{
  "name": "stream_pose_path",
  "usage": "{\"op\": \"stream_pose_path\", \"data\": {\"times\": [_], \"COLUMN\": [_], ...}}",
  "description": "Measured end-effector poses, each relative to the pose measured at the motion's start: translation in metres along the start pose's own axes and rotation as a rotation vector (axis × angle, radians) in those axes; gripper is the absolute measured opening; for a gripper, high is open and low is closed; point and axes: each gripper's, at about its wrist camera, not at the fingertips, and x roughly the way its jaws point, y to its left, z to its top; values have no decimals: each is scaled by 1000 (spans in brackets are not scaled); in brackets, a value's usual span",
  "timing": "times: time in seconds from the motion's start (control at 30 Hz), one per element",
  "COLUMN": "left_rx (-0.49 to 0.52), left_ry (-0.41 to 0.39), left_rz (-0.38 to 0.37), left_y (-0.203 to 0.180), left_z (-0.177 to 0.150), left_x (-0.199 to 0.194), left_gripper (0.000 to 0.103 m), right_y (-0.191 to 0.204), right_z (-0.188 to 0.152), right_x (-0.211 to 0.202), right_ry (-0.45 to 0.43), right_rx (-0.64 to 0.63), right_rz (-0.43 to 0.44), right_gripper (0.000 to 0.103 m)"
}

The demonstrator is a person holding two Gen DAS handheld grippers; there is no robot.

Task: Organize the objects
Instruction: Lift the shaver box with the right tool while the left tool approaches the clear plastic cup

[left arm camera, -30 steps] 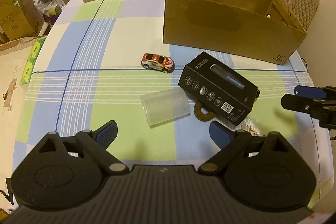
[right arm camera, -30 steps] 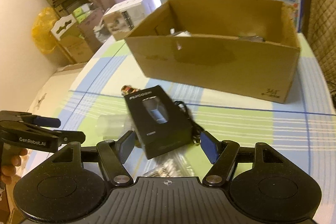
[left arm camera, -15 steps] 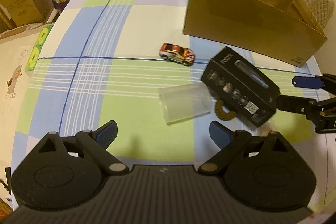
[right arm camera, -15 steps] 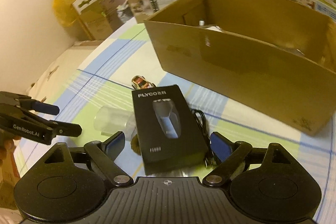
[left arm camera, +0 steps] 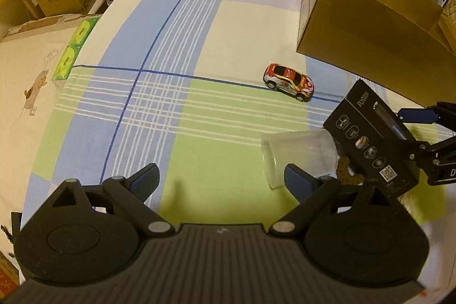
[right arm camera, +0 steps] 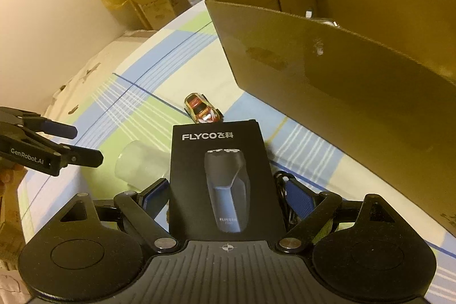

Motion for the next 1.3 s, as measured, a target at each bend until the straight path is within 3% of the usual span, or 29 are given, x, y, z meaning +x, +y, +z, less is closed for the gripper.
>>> {"op": "stream_pose_path", "data": {"times": [0.47,0.53,0.7,0.87,1.3], "left_rx": [17,23,29,32,68], "left_ry": [17,16,17,17,39], "left_rz": [-16,-19,-22,-30,-52], "left_y": [-11,-12,-15,-19,-53], "left_z": [2,2,2,2,3], "left_x": [10,10,10,11,34], "left_gripper": [92,92,92,92,93], "right_y": [7,7,13,17,7], "right_z": [5,5,2,1,-18], "right_x": [12,13,8,-14,-67], "right_ry": [12,15,-12,-88,-176], "right_rx": [-25,-27,-45,-3,135], "right_rz": [15,25,14,-26,-169], "right_gripper": [82,76,75,75,75]}}
